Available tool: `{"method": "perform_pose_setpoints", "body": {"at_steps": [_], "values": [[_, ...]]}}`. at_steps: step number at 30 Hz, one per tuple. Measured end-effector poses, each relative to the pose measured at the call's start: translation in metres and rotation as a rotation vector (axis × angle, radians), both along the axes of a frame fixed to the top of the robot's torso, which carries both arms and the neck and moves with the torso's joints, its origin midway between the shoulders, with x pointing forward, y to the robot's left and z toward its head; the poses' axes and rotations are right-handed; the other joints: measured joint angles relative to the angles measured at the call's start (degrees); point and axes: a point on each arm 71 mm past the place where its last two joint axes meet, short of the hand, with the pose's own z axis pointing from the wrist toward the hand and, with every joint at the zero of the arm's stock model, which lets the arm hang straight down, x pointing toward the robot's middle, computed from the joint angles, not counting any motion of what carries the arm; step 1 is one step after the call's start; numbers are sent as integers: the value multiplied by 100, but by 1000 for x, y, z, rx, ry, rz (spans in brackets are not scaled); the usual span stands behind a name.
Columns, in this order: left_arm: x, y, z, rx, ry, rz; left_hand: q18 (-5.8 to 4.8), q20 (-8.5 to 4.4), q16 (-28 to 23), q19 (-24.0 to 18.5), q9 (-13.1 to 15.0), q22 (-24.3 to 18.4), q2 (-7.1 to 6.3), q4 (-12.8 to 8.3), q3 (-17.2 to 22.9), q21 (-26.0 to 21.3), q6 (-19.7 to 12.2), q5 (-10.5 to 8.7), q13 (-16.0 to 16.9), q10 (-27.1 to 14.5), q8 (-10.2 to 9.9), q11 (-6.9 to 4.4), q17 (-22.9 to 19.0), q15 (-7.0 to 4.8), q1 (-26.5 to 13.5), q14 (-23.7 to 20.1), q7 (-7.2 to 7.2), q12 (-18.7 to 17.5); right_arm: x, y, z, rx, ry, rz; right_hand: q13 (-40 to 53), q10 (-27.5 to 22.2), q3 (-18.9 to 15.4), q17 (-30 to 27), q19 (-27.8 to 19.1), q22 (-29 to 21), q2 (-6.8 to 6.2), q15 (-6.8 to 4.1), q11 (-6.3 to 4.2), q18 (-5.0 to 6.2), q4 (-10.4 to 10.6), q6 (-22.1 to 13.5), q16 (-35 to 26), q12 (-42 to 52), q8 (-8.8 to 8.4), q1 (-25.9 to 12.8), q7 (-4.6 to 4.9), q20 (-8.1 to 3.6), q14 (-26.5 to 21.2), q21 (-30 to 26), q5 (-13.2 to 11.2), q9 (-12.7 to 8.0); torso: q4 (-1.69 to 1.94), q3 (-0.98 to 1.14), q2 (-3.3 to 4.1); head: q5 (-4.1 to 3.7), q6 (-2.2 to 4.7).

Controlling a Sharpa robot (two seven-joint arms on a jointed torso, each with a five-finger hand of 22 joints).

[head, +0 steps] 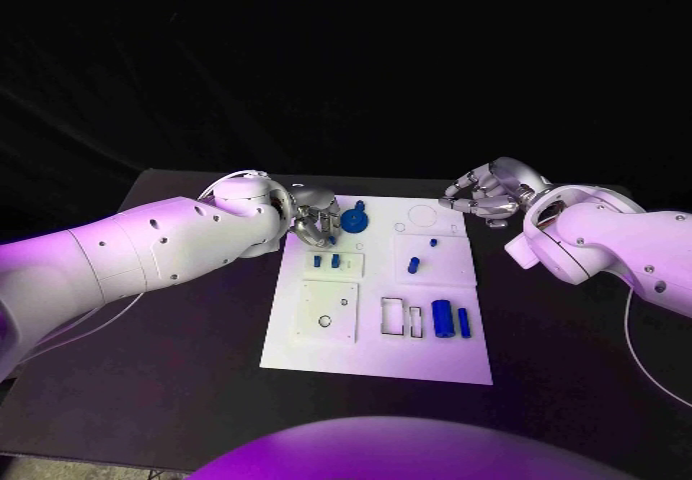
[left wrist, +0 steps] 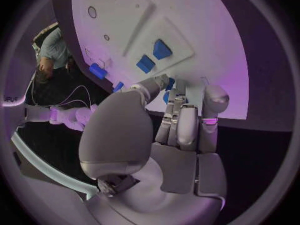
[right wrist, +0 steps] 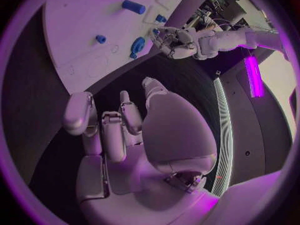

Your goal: Assemble the parts on the task board

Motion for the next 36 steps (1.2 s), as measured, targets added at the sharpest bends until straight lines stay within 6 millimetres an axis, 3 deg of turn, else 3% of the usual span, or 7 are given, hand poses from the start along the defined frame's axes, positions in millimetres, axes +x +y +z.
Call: {"method": "perform_pose_setpoints", "body": {"at_steps": [19,21,24,25,27,32,36], "values": [[1,3,0,2,1,14,0,22,-33,-22,-74,0,-109,56,-56,-89,-266,33,0,30,-169,30,-136,20,-154,-62,8,-203,0,-1,0,-2,1,-2,-195,-162,16,-1,-85,-82,-42,0,2,3,-4,0,-56,-202,0,-42,0,0,0,-157,0,1,-2,0,1,8,3],[1,5,0,3,1,18,0,54,-65,-54,-85,0,-155,61,-118,-141,-291,94,1,30,-186,30,-189,48,-200,-90,-17,-250,1,-1,0,-3,3,-3,-871,-693,99,-1,-220,-228,-63,0,12,129,-2,-22,-144,-852,7,-28,21,10,0,-422,0,13,-2,1,1,8,2],[1,8,0,5,1,25,0,72,-65,-72,-113,0,-203,99,-209,-151,-438,143,1,-17,-266,77,-237,50,-248,-134,-38,-312,1,-2,-1,-9,2,0,-2259,-1597,254,-132,-463,-501,-139,0,54,142,-4,-89,-402,-2257,50,48,12,28,0,-918,-26,37,-2,0,1,10,1],[1,9,0,5,0,28,0,73,-65,-73,-119,0,-203,104,-215,-151,-463,144,1,-24,-266,83,-237,50,-248,-134,-44,-312,1,-2,-1,-13,1,3,-2524,-1841,305,-287,-510,-561,-172,0,66,224,-5,-52,-502,-2562,87,80,25,29,0,-1029,-80,48,-2,-1,1,10,1],[1,12,0,5,-1,33,0,72,-65,-73,-128,0,-239,121,-264,-174,-492,144,6,-34,-297,94,-241,50,-284,-134,-34,-353,1,-2,-1,-19,-1,6,-2800,-1935,376,-427,-533,-604,-208,0,51,225,-6,-43,-590,-2874,108,117,25,41,0,-1110,-148,55,-2,-3,1,11,1],[0,22,1,-12,-7,57,0,92,-65,-92,-129,0,-241,172,-396,-195,-533,161,10,-171,-297,144,-280,81,-346,-165,-34,-442,2,-2,-1,-61,-15,32,-3862,-1893,775,-647,-465,-553,-456,32,89,226,-31,21,-698,-4065,156,365,74,61,-32,-1077,-380,60,-5,-3,-1,11,10],[1,37,4,-64,6,103,1,132,-274,-238,-122,0,-173,160,-444,-504,-436,279,23,-250,-231,164,-757,131,-278,-379,63,-511,2,-2,-2,-119,-36,68,-4568,-1754,1316,-629,-341,-410,-655,54,123,226,-110,214,-698,-4906,156,671,80,77,-11,-882,-655,31,-5,-2,-3,3,15]]}}
